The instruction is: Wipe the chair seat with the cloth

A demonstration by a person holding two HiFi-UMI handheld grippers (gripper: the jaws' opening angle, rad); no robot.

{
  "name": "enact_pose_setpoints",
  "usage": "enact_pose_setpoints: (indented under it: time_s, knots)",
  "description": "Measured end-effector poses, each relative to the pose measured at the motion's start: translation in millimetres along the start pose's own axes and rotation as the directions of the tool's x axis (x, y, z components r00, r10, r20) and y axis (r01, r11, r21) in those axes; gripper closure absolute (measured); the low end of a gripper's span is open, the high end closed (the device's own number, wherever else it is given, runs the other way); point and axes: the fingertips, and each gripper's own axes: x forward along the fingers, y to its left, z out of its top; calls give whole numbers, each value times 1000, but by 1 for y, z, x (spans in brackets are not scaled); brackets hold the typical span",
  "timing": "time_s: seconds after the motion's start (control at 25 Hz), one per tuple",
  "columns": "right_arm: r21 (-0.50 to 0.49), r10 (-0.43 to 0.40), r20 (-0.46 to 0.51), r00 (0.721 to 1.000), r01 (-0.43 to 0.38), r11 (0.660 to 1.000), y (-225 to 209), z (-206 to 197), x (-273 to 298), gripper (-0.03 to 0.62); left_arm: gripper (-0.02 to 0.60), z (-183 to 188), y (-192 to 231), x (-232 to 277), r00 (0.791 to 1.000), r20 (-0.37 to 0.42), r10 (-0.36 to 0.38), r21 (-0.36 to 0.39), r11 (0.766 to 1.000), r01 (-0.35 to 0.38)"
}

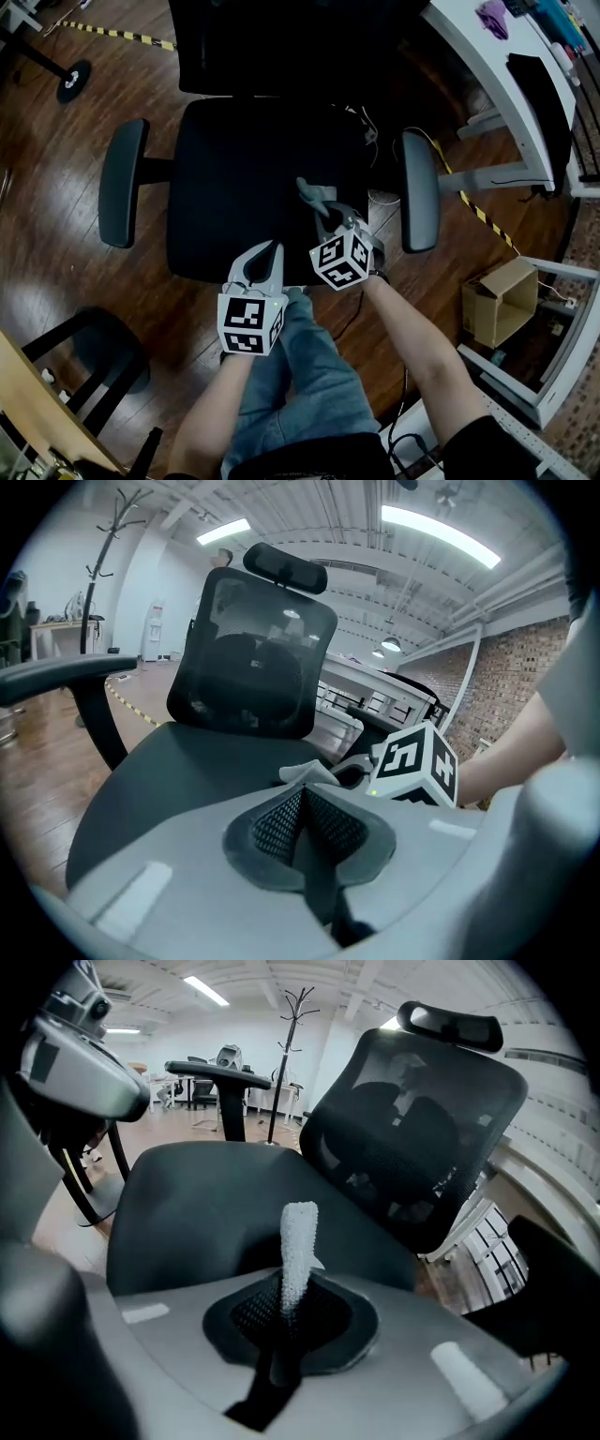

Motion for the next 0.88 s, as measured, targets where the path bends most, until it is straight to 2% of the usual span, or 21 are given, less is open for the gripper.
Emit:
enact_pose_setpoints:
  time_s: [0.88]
  knots:
    - [76,59,87,994,-66,995,120,-45,-85,583,577,-51,-45,-34,999,-29,-41,20,999,41]
